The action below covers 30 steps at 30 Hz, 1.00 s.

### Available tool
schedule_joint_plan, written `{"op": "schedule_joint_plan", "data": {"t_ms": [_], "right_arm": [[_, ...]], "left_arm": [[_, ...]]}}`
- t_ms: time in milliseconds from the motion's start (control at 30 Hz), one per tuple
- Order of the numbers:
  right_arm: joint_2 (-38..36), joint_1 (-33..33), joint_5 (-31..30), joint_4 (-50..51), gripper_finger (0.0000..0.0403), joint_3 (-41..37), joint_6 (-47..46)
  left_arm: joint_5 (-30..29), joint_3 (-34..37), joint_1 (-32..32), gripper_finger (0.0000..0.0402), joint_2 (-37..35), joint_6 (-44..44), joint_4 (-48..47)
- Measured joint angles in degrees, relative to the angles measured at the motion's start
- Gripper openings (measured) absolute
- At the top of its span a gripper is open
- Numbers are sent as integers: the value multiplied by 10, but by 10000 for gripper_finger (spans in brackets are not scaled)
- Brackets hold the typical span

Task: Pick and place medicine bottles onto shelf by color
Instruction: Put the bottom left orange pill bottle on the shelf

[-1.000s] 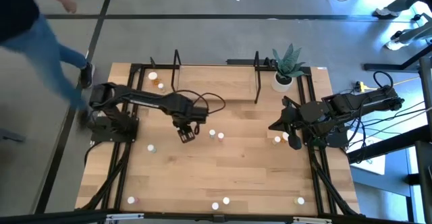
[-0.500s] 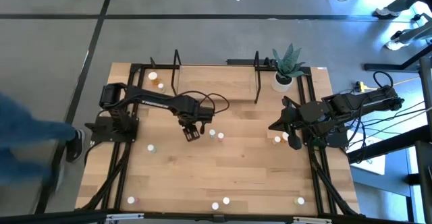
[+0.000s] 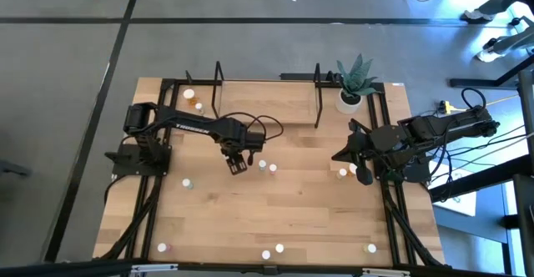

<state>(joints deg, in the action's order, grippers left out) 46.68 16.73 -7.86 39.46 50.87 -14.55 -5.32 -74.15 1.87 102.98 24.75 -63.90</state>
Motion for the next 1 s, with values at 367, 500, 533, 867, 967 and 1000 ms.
{"op": "schedule_joint_plan", "data": {"t_ms": [367,500,533,867,967,1000], "right_arm": [[0,0,0,0,10,0,0],[0,0,0,0,10,0,0],[0,0,0,0,10,0,0],[0,0,0,0,10,0,0],[0,0,0,0,10,0,0],[0,0,0,0,10,0,0]], "left_arm": [[-6,0,0,267,0,0,0],[-17,0,0,287,0,0,-1],[-17,0,0,290,0,0,-2],[-9,17,0,294,0,0,-2],[-8,18,0,294,0,-13,7],[-8,18,0,294,0,-15,9]]}}
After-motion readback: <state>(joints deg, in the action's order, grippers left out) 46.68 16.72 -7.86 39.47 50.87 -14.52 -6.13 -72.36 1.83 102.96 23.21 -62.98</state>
